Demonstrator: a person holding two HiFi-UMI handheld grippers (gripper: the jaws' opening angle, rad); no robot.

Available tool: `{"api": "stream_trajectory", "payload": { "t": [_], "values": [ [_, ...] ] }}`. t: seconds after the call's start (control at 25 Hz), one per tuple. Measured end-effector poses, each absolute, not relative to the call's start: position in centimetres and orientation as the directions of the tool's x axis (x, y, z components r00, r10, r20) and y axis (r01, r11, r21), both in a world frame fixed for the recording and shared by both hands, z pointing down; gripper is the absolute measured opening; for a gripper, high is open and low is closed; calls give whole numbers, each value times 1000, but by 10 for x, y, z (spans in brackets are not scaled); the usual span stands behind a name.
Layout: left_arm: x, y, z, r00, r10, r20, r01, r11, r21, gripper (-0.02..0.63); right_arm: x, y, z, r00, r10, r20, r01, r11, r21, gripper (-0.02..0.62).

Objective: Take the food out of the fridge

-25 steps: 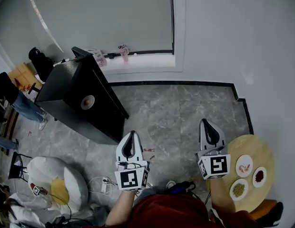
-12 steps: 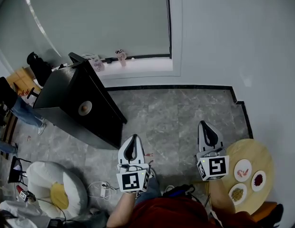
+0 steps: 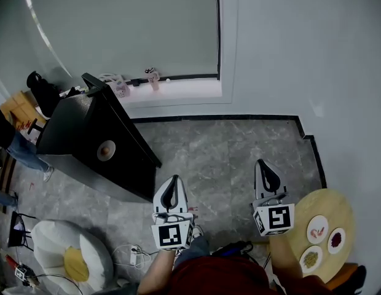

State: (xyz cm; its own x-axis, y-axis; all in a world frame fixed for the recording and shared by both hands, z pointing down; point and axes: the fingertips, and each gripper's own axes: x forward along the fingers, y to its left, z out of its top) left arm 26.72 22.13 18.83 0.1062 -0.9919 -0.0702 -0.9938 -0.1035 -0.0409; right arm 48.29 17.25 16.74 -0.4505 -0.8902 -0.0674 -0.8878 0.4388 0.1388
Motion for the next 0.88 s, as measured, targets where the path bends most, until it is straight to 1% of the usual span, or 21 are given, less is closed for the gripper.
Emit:
{"api": "stream_trajectory", "payload": {
  "t": [0.56, 0.72, 0.88],
  "values": [
    [189, 136, 167, 126, -988, -94, -991, -121, -51, 14, 405, 90, 151, -430, -899, -81, -898, 417, 142, 21],
    [173, 117, 158, 116, -984, -134, -993, -118, 5, 14, 388, 77, 147, -420, -903, -89, -903, 405, 143, 21],
    [161, 100, 162, 156, -984, -91, -987, -152, -51, 14, 376, 64, 144, -399, -913, -92, -912, 383, 148, 21]
  ]
}}
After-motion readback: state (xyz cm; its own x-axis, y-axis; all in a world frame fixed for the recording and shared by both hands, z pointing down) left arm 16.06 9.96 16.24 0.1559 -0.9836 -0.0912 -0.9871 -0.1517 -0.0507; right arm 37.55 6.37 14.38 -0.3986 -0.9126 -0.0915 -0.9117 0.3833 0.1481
